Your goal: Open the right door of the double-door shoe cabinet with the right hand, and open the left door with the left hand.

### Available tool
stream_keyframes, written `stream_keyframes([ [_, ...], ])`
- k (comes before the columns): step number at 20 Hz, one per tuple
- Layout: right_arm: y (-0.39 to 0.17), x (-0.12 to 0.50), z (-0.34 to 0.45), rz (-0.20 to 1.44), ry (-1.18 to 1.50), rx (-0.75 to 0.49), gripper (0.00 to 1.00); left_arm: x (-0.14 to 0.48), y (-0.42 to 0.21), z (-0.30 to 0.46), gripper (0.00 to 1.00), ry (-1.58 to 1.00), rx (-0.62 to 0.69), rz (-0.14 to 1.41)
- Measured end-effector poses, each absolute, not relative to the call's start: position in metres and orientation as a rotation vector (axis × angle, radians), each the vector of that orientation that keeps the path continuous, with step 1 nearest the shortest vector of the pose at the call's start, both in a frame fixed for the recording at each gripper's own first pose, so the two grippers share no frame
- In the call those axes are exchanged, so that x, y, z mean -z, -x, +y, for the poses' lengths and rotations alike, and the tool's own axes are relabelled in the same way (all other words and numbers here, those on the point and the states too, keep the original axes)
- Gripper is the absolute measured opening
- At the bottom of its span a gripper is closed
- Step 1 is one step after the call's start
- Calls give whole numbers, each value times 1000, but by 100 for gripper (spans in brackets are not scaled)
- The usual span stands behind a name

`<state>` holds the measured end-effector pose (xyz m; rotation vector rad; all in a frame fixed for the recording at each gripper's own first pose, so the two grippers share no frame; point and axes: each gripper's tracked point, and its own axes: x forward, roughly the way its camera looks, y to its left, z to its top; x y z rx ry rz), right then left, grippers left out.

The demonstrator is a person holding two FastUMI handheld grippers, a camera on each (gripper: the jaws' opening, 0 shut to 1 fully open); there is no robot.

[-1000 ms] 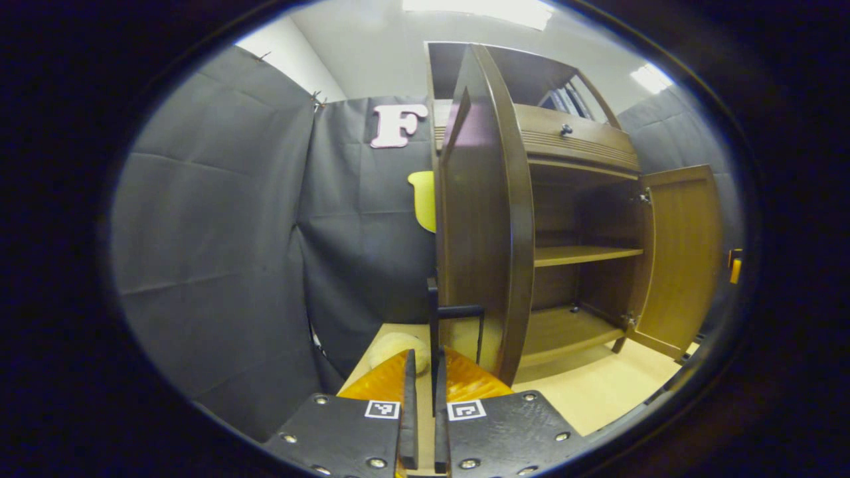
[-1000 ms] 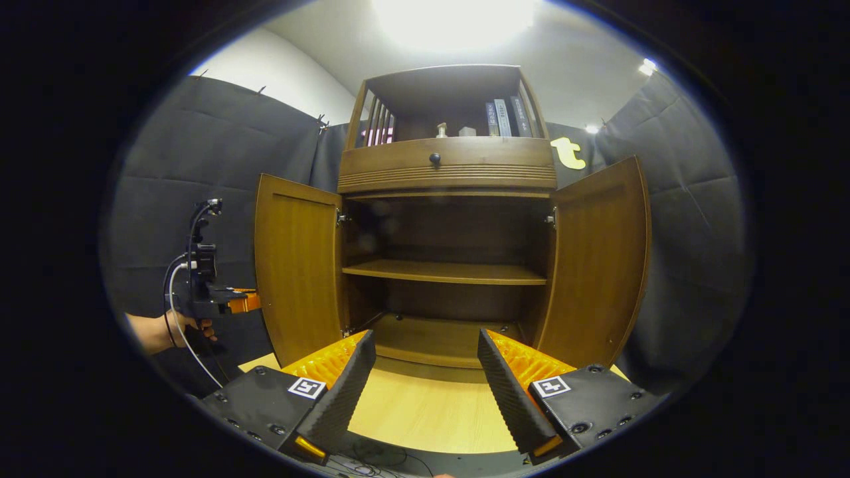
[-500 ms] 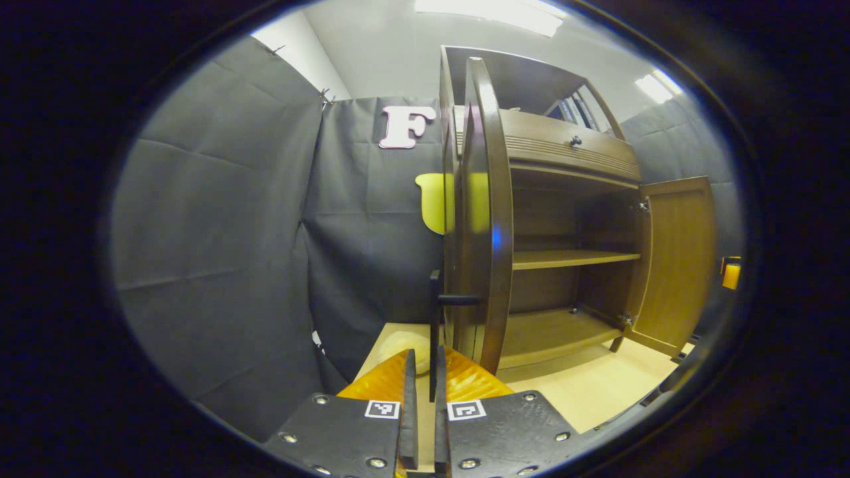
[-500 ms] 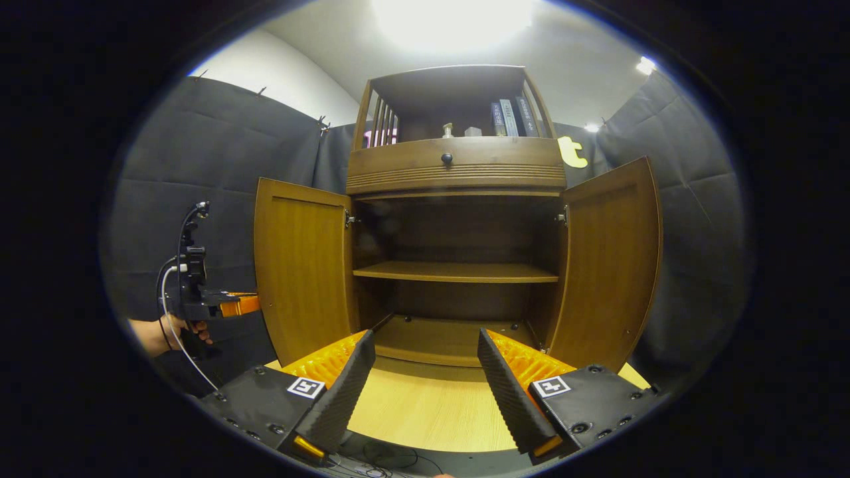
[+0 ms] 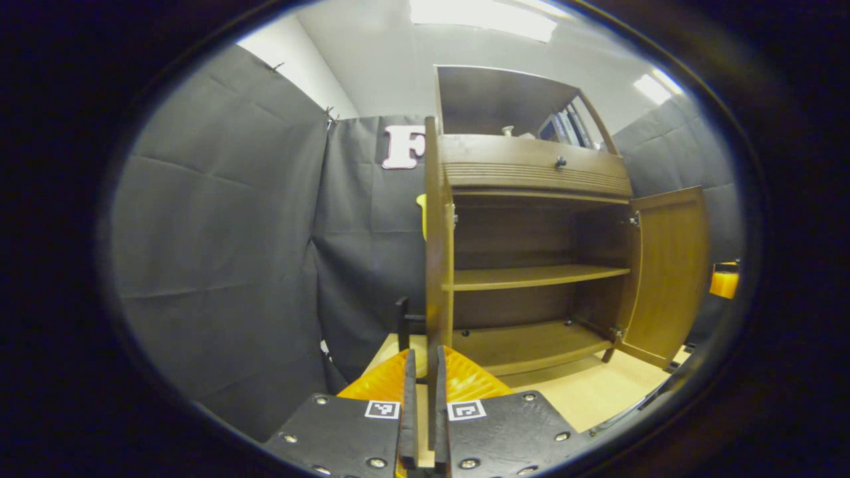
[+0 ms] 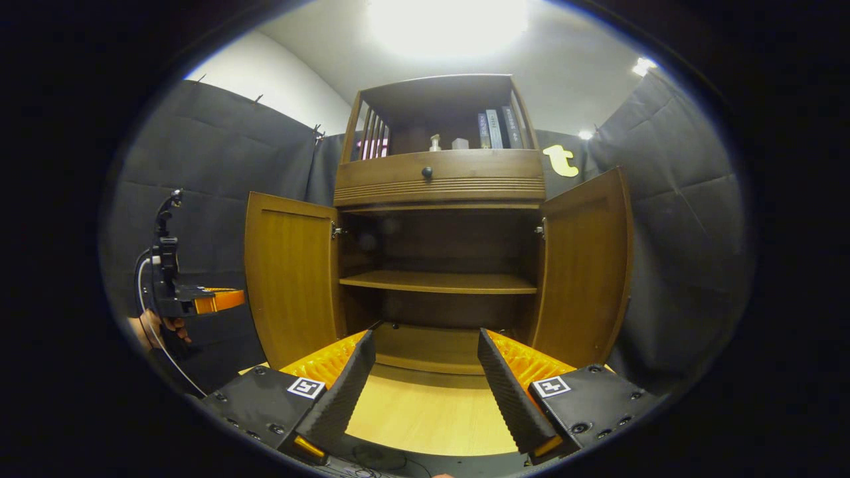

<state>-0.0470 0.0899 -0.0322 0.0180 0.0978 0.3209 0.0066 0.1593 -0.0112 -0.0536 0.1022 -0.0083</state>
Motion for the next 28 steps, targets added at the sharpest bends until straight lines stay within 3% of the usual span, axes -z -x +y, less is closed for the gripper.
stream_keyframes([
  [5,40,28,56,88,-23,-299,100,-16,6,110,12,69,22,74],
  [14,29,32,-7,82,-43,-210,93,-25,21,58,10,44,-6,65],
  [15,28,33,-14,81,-48,-195,98,-24,21,56,10,40,-12,65],
  [18,25,34,-30,82,-61,-166,93,-28,24,52,10,34,-28,60],
  [19,24,34,-34,83,-64,-158,93,-31,28,54,12,34,-36,50],
  [20,23,35,-37,83,-66,-153,97,-33,29,55,21,30,-44,43],
  [28,21,35,-38,77,-64,-147,97,-39,36,71,86,-4,-111,29],
])
